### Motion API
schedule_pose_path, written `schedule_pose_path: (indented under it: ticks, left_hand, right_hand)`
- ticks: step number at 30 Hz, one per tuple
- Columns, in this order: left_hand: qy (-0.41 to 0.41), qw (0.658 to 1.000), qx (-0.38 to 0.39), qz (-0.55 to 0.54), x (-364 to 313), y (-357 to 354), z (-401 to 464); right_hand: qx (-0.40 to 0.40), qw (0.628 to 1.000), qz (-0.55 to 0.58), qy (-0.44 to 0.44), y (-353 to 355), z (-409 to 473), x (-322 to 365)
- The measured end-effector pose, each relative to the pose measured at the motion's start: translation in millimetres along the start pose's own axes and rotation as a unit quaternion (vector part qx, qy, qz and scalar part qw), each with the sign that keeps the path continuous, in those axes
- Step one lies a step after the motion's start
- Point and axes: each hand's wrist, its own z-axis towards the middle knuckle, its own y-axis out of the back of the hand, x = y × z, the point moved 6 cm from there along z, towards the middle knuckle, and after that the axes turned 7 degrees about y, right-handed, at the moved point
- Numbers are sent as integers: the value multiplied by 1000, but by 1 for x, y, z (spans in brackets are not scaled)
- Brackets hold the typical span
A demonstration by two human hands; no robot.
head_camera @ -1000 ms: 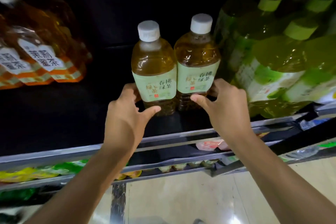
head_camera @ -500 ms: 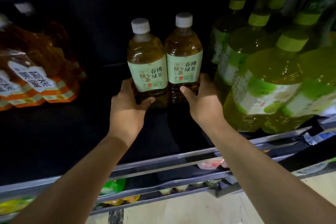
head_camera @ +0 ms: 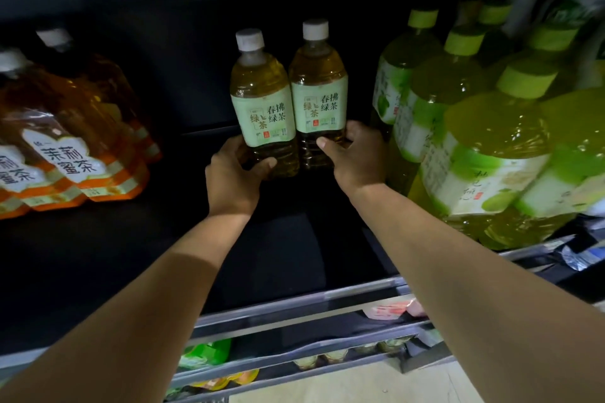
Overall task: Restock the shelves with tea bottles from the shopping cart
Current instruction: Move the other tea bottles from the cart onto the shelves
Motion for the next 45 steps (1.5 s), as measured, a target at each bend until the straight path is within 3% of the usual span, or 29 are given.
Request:
schedule_pose_path:
  ticks: [4, 9, 13, 17, 21, 27, 38, 45]
  left_hand:
    - [7, 998, 21, 52, -7, 0, -4]
    - [105, 959, 154, 213, -2, 3, -34]
    - [19, 926, 185, 328, -25, 28, -69]
    - [-15, 894, 203, 399, -32, 55, -124]
    - [2, 875, 226, 429, -26, 81, -190]
    - [34, 859, 190, 474, -14, 127, -257]
    - [223, 853, 85, 464, 6, 220, -378]
    - [359, 802, -25, 476, 1, 285, -472]
  right_hand:
    - [43, 998, -38, -20, 2, -1, 5]
    - [177, 972, -136, -74, 15, -26, 25]
    - [242, 938, -248, -13, 34, -55, 55]
    - [324, 883, -338, 14, 45, -104, 71]
    - [384, 815, -433, 42, 45, -157, 79]
    - [388, 778, -466, 164, 54, -216, 104]
    - [459, 728, -377, 342, 19, -317, 137]
    - [528, 696, -267, 408, 0, -379, 184]
